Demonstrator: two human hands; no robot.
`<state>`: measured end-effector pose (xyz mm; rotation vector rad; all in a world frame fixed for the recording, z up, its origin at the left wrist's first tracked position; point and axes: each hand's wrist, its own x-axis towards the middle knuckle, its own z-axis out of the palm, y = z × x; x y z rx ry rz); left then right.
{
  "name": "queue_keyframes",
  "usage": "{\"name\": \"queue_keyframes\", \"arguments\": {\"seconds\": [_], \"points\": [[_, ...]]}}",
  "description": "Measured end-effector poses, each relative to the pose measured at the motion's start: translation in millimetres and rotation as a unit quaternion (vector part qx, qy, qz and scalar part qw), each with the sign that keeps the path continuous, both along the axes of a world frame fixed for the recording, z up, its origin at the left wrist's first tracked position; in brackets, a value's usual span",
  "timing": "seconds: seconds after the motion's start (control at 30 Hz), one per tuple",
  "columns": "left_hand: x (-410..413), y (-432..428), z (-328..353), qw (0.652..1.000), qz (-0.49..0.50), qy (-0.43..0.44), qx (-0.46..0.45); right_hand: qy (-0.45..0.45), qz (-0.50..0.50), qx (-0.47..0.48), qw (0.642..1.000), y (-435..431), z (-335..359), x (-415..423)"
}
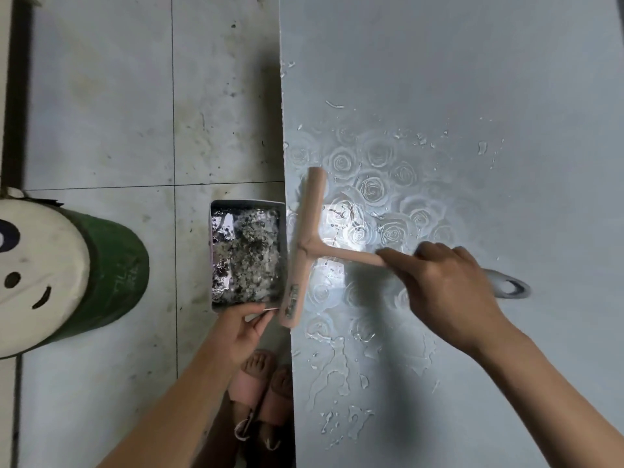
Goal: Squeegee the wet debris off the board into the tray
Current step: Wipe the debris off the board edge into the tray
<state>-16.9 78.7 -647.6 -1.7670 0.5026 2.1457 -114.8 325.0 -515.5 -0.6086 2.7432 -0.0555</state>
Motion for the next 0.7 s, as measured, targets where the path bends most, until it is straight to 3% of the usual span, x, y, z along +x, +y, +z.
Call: {"name": "queue_keyframes", "arguments": {"seconds": [0.1,0.27,0.4,0.57,0.7], "points": [[-2,0,2,1.000,0.018,0.016,0.013,-0.037,-0.013,0.058,0.998,6,6,4],[-10,6,5,1.000,-0.010,0.006,-0.007,-0.016,-0.010,0.033,0.999,-23,-5,3],[-9,3,6,1.000,0.013,0.027,0.004,0.006,-0.103,-0.072,0.992,-26,5,19],[2,-15,32,0.999,0.022,0.042,0.001,-0.112,-0.220,-0.195,0.949,5,20,59],[11,-32,62,0.999,0.009,0.053,0.008,-0.145,-0.286,-0.229,0.919,17,32,94]]}}
